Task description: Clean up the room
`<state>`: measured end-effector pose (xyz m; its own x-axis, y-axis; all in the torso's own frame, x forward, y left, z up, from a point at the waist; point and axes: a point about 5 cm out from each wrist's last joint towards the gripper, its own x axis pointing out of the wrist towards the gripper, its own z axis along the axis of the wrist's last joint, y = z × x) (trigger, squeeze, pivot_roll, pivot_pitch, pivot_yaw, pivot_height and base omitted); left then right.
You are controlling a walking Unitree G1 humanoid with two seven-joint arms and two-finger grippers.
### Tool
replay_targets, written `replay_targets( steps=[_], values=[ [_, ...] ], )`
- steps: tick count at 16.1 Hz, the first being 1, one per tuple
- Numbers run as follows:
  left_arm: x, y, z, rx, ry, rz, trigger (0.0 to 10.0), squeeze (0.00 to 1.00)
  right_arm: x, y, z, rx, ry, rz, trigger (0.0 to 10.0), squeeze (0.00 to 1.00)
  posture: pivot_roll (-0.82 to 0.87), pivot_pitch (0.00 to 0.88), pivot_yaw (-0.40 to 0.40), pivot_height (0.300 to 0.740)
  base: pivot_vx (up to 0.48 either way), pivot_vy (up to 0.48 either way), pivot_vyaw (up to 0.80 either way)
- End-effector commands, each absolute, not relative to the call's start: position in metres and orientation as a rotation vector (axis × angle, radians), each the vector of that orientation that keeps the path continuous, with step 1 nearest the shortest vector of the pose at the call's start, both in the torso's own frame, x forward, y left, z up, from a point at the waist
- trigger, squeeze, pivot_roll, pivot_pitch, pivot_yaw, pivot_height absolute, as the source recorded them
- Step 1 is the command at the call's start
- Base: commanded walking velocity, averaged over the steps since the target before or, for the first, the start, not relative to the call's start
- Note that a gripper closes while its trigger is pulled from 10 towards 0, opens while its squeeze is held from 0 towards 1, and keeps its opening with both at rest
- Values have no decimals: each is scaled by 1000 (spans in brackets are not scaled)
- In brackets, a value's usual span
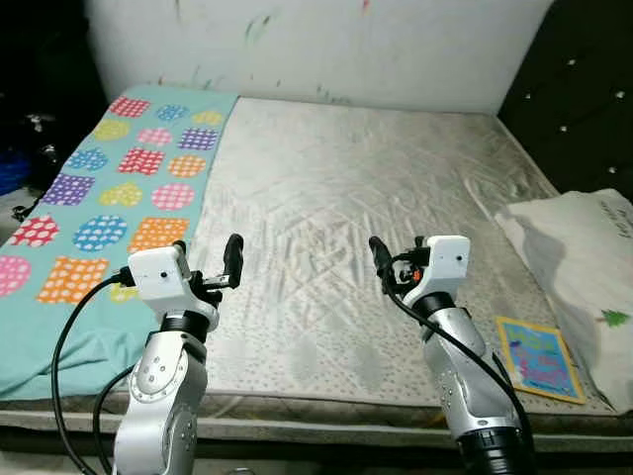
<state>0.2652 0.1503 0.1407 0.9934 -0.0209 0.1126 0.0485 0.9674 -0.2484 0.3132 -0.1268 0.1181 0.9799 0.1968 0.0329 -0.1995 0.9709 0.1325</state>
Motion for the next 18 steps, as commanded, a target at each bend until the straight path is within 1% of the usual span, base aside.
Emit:
replay_targets(
  steps=[1,11,13,17,18],
  values=[
    [267,148,141,-260,-109,-52,10000,0,314,-129,119,139,-20,193,10000,0,28,29,-60,740,0,431,0],
    [268,148,142,-258,-113,-53,10000,0,317,-129,118,132,-20,193,10000,0,28,25,-60,740,0,432,0],
    [268,148,142,-258,-113,-53,10000,0,317,-128,119,125,-21,197,10000,0,28,25,-60,740,0,435,519],
    [268,148,142,-258,-112,-52,10000,0,317,-128,118,125,-19,196,10000,0,27,25,-59,740,0,446,744],
    [268,148,142,-258,-112,-52,10000,0,317,-128,118,125,-18,195,10000,0,27,25,-59,740,0,442,0]
  ],
)
